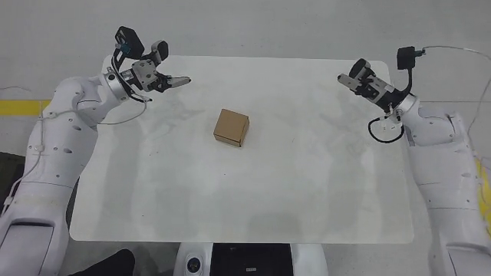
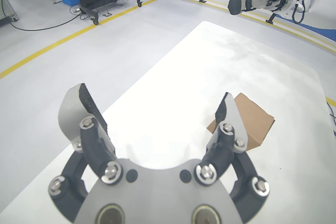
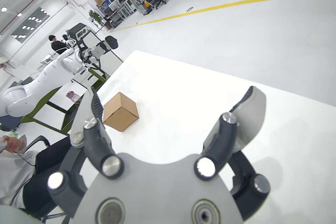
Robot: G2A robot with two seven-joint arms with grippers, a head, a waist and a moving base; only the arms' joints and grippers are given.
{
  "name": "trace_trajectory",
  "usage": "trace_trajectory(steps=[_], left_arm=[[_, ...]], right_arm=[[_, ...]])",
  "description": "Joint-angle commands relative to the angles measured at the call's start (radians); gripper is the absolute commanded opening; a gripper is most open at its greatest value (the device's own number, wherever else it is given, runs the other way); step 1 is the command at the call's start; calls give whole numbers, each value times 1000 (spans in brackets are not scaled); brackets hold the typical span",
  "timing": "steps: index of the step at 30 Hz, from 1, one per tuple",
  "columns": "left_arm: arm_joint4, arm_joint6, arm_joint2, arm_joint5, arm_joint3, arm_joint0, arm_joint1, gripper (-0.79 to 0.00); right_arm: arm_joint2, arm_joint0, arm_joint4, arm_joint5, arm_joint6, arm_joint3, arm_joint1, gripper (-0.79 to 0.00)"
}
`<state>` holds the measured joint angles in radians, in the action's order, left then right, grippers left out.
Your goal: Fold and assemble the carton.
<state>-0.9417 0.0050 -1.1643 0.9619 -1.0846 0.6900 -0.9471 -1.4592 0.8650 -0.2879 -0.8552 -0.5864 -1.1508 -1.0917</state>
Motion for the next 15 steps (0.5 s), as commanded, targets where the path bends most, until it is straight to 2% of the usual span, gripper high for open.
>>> trace_trajectory(steps=[1,6,15], left_arm=[[-52,12,-14,-29,-18,0,4,0],[-78,56,-43,-26,-36,29,12,0],[-54,41,-69,-14,-41,42,18,-1]], right_arm=[[-19,2,-21,14,11,-13,6,0],[-43,-10,-65,37,36,-33,16,0],[-34,-39,-99,72,42,-51,20,0]])
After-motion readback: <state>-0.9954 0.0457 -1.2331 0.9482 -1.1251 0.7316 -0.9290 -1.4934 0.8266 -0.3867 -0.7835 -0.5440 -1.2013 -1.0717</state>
